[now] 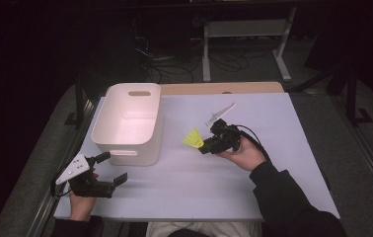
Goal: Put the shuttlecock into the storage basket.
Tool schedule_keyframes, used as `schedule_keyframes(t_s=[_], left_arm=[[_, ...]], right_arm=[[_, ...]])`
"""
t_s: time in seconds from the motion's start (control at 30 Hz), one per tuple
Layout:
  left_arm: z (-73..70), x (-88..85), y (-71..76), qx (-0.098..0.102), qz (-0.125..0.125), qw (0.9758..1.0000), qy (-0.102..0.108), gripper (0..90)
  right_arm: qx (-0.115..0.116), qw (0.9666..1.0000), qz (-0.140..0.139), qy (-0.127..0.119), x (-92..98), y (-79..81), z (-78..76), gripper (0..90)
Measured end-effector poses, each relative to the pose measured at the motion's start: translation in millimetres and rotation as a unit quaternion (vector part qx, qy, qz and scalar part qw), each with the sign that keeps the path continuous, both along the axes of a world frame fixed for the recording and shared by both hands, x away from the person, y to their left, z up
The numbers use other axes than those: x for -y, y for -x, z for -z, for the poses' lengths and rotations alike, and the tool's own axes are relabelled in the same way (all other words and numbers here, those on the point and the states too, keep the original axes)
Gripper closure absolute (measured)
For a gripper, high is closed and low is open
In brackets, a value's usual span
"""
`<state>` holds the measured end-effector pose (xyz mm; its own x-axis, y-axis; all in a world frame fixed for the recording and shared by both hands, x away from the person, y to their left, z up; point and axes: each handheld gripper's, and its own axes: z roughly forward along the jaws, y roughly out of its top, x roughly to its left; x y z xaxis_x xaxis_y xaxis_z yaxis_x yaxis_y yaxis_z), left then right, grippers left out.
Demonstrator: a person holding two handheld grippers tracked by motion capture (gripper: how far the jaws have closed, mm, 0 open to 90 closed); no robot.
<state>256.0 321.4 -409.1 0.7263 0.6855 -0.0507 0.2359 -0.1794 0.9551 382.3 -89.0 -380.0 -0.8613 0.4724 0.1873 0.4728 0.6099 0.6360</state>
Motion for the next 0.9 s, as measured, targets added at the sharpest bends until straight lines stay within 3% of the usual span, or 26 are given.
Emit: schedule_keyframes(t_s=[0.9], left_arm=[[0.0, 0.0, 0.0, 0.000, 0.000, 1.0000, 0.000, 0.0]], right_arm=[[0.030, 0.9992, -0.013, -0.021, -6.7, -3.6, -41.6, 63.2]])
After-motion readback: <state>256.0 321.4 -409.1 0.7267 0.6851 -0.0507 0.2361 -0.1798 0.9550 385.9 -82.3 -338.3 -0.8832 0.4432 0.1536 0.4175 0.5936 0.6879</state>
